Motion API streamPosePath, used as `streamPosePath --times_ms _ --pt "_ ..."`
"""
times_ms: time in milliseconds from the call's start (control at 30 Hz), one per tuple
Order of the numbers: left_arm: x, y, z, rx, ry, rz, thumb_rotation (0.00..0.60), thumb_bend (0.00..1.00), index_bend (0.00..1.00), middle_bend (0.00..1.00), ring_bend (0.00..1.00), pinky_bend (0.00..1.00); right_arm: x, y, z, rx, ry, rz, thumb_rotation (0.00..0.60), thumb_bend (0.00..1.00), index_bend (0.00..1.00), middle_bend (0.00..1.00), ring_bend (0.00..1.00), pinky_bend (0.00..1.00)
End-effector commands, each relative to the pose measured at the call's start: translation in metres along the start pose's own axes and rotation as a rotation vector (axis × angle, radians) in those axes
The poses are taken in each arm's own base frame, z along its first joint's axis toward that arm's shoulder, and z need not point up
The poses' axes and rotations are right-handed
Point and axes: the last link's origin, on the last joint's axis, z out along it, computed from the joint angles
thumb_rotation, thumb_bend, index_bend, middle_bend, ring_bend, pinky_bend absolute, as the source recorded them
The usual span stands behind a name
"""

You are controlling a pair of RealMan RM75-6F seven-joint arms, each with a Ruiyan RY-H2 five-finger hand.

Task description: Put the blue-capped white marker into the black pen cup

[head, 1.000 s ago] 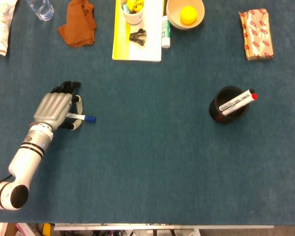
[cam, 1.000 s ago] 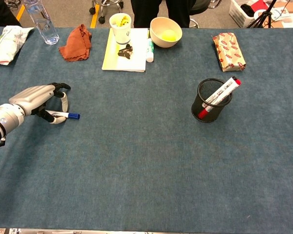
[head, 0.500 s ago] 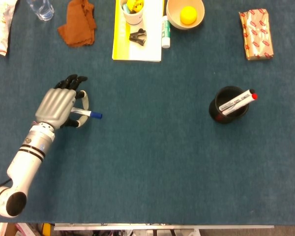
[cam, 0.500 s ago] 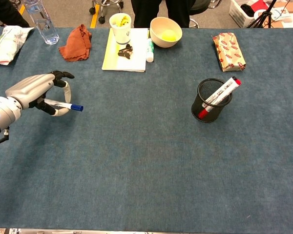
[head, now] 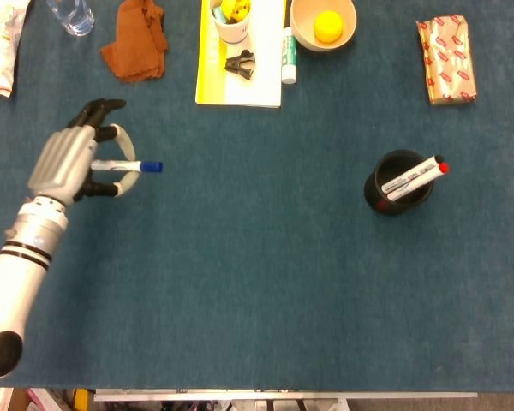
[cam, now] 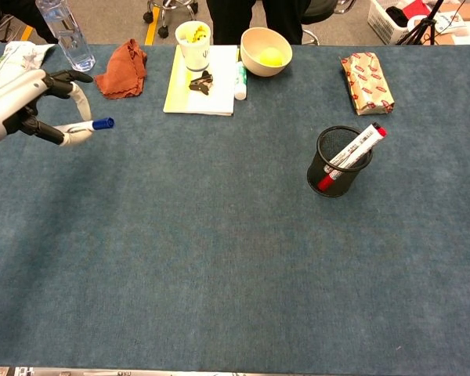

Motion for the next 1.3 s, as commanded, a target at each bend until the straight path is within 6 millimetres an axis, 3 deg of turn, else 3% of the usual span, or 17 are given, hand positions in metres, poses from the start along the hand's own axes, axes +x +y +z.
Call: streamPosePath --times_ms 33,400,633,900,1300 --pt "0.02 -0.001 -0.006 0.013 0.029 -0.121 0.6 0.51 0.63 0.13 0.07 0.15 -0.003 -0.004 0.003 0.013 -0.007 0.008 0.6 0.0 0.11 0.17 0.15 0.39" --pt "0.045 0.009 -0.019 -0.034 0.038 -0.335 0.6 0.51 0.63 0.14 0.07 0.15 -0.014 -0.019 0.015 0.076 -0.038 0.056 0.6 0.0 0.11 0.18 0.15 0.39" --pt "0.058 0.015 -0.025 -0.081 0.057 -0.482 0.6 0.51 0.64 0.14 0.07 0.15 -0.025 -0.029 0.017 0.133 -0.096 0.105 0.6 0.0 0.11 0.18 0.15 0.32" --pt "0.065 0.013 -0.029 -0.09 0.06 -0.547 0.6 0.51 0.64 0.15 0.07 0.15 -0.047 -0.026 0.012 0.114 -0.148 0.134 0.6 0.0 0.11 0.18 0.15 0.28" --pt "0.061 0.009 -0.03 -0.073 0.048 -0.53 0.6 0.51 0.64 0.15 0.07 0.15 -0.087 -0.016 0.003 0.016 -0.039 0.469 0.6 0.0 0.11 0.18 0.15 0.27"
